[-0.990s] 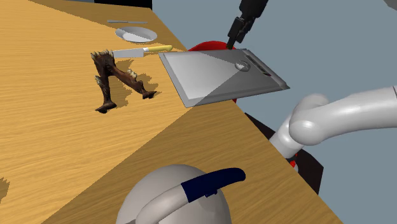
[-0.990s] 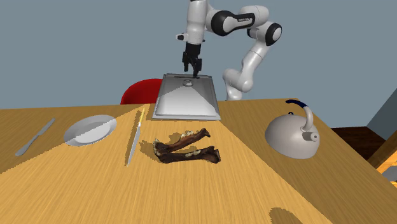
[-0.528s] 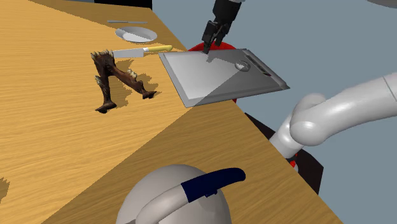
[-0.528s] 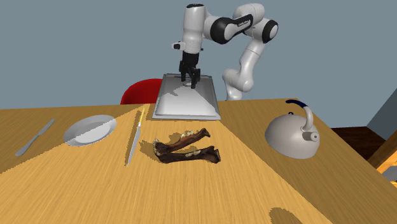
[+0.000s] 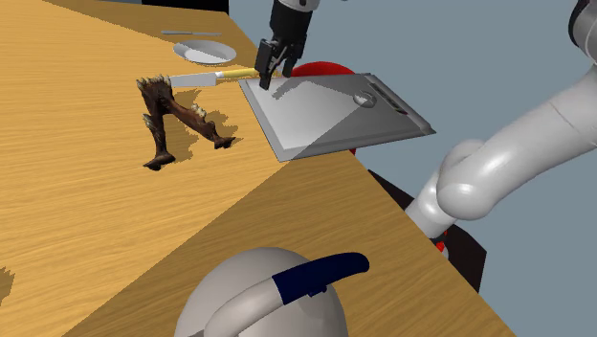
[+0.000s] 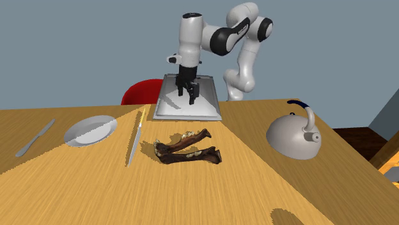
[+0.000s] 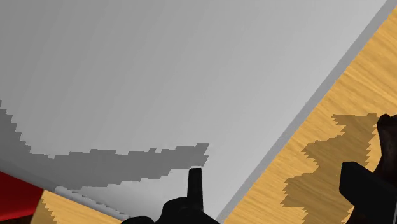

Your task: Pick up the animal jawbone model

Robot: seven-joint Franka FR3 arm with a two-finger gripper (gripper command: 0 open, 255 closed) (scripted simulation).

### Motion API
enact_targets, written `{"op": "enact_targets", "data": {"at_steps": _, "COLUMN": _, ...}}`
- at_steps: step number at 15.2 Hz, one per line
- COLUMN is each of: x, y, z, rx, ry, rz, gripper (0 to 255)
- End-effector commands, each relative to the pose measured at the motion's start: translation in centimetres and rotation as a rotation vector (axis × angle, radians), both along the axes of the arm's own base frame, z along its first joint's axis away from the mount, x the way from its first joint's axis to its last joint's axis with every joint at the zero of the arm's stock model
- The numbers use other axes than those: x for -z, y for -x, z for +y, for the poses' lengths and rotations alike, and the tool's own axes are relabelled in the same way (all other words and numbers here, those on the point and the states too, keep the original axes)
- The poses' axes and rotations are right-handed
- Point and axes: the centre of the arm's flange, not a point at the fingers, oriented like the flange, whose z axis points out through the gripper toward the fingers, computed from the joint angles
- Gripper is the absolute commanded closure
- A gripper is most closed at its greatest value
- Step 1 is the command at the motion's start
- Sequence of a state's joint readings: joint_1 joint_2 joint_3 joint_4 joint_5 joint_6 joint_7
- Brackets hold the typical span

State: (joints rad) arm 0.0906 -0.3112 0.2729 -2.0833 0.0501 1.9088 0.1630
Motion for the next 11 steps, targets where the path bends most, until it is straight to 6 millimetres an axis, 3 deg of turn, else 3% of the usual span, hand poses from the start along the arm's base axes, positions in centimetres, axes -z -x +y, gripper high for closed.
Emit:
{"op": "enact_targets", "data": {"at_steps": 1, "x": 0.6, "y": -1.5, "z": 2.2, "rx": -0.008, "ry": -0.005, "rz": 0.002, "gripper": 0}}
{"op": "enact_targets", "data": {"at_steps": 11, "x": 3.5, "y": -8.0, "z": 13.1, "rx": -0.046, "ry": -0.020, "rz": 0.008, "gripper": 0}}
